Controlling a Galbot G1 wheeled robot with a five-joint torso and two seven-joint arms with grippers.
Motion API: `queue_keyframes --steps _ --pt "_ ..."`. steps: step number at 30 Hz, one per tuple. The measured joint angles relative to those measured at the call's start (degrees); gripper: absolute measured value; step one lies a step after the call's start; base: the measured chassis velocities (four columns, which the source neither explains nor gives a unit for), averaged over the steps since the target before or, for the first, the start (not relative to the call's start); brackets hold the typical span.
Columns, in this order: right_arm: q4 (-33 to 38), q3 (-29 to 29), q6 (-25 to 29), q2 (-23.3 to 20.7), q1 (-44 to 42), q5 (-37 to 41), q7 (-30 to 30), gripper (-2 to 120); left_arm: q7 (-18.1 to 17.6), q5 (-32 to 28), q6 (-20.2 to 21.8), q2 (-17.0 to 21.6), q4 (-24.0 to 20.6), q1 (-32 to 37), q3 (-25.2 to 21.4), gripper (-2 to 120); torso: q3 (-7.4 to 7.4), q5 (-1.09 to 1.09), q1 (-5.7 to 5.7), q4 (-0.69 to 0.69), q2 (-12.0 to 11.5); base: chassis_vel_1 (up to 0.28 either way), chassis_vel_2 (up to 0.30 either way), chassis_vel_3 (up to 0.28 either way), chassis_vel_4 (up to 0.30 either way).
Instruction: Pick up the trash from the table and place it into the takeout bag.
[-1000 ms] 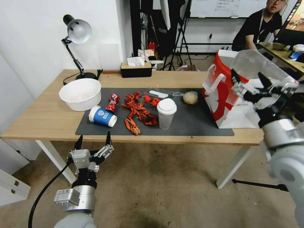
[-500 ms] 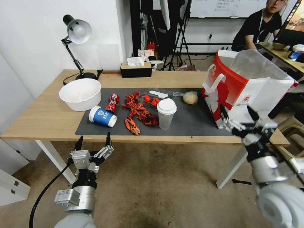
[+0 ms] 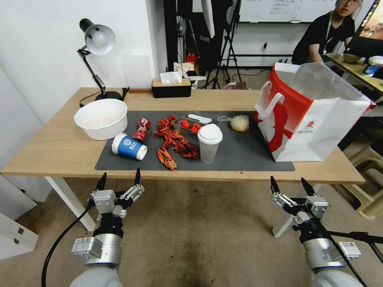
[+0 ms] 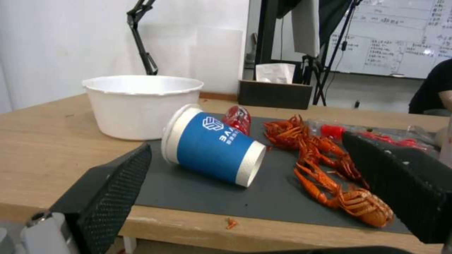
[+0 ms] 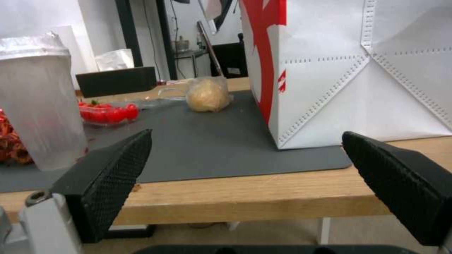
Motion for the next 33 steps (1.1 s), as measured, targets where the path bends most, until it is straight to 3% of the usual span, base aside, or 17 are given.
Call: queue_keyframes --steps 12,23,33 --pt "0.30 -3.48 -0.13 -2.38 4.13 -0.91 -0.93 100 0.15 -0.26 0.11 0.09 -0.23 -0.02 -0.10 100 0.01 0.01 0.00 -0.01 0.00 0.000 0.000 0.000 0.000" --pt "-2.69 -14.96 -4.34 -7.16 17.93 -4.28 -0.60 100 -0.06 -1.59 0.44 0.09 -2.15 0.36 -1.83 100 0.01 0.00 0.00 0.00 -0.01 0.000 0.000 0.000 0.000" --pt "-7.31 -23.09 -6.97 -8.82 27.60 -3.15 -1.06 100 -0.30 -1.65 0.42 -0.26 -2.15 0.89 -2.98 100 0.01 0.00 0.00 0.00 -0.01 0.000 0.000 0.000 0.000"
